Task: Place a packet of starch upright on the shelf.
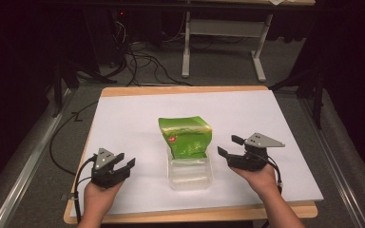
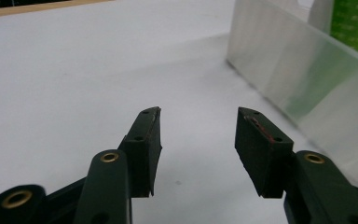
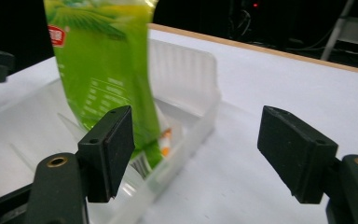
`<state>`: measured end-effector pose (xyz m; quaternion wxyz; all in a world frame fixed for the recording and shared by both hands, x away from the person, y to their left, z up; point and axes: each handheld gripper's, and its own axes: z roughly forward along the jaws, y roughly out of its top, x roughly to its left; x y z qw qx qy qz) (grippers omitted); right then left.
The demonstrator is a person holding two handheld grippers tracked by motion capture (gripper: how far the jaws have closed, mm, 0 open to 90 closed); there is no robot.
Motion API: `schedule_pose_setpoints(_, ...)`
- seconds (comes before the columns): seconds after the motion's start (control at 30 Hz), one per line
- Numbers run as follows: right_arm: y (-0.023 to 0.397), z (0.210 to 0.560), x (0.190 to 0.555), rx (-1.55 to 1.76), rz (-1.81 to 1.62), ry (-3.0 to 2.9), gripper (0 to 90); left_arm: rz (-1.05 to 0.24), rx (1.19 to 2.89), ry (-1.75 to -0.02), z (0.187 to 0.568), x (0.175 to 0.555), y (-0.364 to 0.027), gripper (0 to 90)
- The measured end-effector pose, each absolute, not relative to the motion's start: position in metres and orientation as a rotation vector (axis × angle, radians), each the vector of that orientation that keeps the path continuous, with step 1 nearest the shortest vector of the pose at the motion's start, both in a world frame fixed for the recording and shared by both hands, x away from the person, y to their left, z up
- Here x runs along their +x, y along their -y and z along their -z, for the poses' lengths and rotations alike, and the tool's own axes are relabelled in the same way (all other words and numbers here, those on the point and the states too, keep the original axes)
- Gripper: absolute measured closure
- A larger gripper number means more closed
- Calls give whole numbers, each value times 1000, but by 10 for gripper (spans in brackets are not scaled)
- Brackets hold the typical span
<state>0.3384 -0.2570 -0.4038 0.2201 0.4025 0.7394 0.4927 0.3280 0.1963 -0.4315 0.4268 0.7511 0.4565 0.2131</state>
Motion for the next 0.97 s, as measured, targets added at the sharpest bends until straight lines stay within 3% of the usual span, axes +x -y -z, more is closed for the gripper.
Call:
schedule_pose_setpoints(0.17,286,408,328,1149,-1309,-2005,280,-519,1855,-1186,436,330,-210,491)
schedule_pose_setpoints(0.37,314,417,317,1217,-1279,-1977,303,-519,1866,-1180,439,332,-200,473)
schedule_pose_setpoints(0.97,309,428,326,1230,-1248,-2035,320,-519,1857,-1194,438,331,-197,469)
